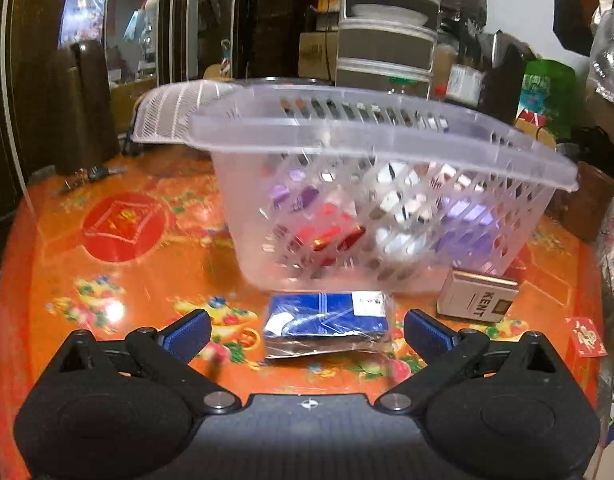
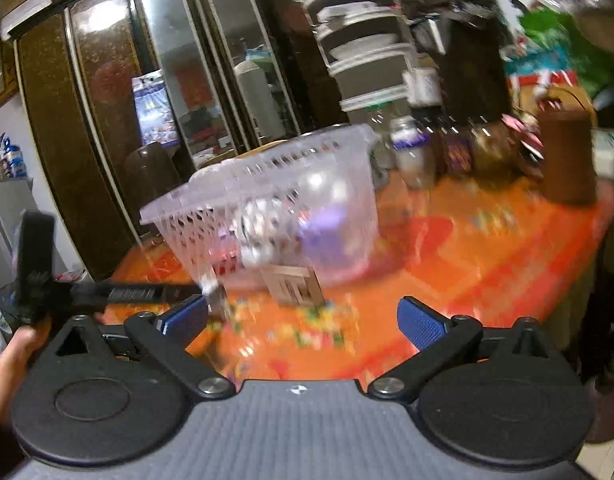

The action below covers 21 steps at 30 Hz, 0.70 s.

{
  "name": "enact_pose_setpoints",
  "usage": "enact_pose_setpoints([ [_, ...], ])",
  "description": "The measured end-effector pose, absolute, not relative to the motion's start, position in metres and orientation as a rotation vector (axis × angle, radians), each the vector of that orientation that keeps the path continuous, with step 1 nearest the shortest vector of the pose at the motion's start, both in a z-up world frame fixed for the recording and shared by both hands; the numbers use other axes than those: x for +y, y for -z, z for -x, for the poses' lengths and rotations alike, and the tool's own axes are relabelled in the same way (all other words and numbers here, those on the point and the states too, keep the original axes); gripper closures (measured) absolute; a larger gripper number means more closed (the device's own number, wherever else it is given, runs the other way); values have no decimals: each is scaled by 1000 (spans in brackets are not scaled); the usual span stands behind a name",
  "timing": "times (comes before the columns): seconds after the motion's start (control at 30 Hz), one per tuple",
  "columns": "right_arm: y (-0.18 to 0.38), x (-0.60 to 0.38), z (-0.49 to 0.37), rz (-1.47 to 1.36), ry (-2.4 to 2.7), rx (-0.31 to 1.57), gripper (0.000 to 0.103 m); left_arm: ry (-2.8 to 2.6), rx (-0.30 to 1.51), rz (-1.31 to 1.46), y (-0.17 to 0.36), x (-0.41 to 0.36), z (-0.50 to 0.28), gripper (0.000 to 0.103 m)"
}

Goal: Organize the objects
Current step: 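Open both grippers to drop the plush toy and purple box into the basket, then grasp the blue wrapped pack with the left gripper while the right grasps the white KENT box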

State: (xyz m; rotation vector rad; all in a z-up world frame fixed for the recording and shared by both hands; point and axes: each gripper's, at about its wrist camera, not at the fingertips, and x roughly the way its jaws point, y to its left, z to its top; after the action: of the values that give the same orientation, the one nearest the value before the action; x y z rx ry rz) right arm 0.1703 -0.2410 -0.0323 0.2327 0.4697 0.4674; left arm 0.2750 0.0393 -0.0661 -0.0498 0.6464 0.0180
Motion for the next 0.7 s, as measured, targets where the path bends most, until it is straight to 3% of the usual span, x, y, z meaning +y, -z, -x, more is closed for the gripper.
enact_pose_setpoints([
  [0.27, 50, -247, -163, -260, -448, 498, 0, -46, 657, 53, 77, 33, -288, 3],
  [0.37, 51, -244, -161, -259, -458, 495, 0, -40, 662, 48, 80, 32, -289, 15],
  [0.4, 51, -242, -162, -253, -459, 494, 0, -34, 664, 45, 81, 31, -289, 24],
  [0.7, 54, -222, -178, -225, -463, 534, 0, -38, 616, 15, 78, 33, -274, 24],
])
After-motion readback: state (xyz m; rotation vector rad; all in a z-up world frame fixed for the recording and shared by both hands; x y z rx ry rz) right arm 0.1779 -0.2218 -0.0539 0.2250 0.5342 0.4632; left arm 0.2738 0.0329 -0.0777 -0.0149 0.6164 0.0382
